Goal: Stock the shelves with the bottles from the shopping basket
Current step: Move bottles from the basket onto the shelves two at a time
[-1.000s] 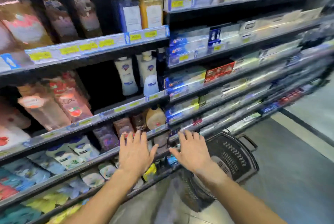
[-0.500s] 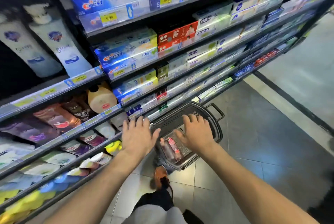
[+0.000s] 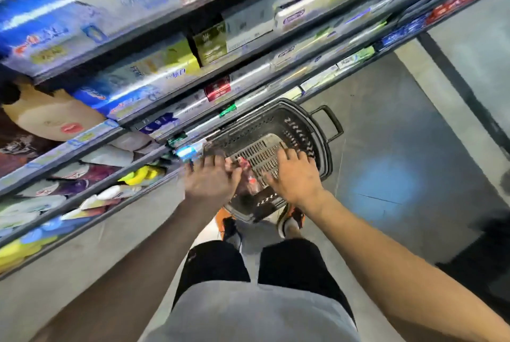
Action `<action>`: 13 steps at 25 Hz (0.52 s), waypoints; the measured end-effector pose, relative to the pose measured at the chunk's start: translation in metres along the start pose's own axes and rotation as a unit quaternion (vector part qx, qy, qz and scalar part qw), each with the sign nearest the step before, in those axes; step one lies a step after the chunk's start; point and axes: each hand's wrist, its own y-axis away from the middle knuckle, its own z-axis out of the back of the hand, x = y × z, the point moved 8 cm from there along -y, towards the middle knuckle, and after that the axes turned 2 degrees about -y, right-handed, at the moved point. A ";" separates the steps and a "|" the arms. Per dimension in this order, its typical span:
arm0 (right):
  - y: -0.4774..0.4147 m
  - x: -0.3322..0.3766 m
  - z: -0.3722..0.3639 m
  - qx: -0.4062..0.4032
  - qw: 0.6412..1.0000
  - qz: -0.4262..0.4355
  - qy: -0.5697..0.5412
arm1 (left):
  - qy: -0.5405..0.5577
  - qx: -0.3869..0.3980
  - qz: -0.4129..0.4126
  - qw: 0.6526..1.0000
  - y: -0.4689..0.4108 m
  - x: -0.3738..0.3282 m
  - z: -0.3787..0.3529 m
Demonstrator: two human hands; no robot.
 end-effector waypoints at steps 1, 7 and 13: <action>-0.019 -0.010 -0.014 0.015 1.000 0.004 0.002 | 0.009 0.017 0.019 1.000 -0.013 -0.006 -0.018; -0.112 -0.060 -0.105 0.087 0.996 0.011 -0.015 | 0.128 0.110 0.128 0.977 -0.082 -0.036 -0.139; -0.198 -0.092 -0.216 0.142 0.989 -0.003 -0.044 | 0.294 0.154 0.276 0.902 -0.139 -0.033 -0.297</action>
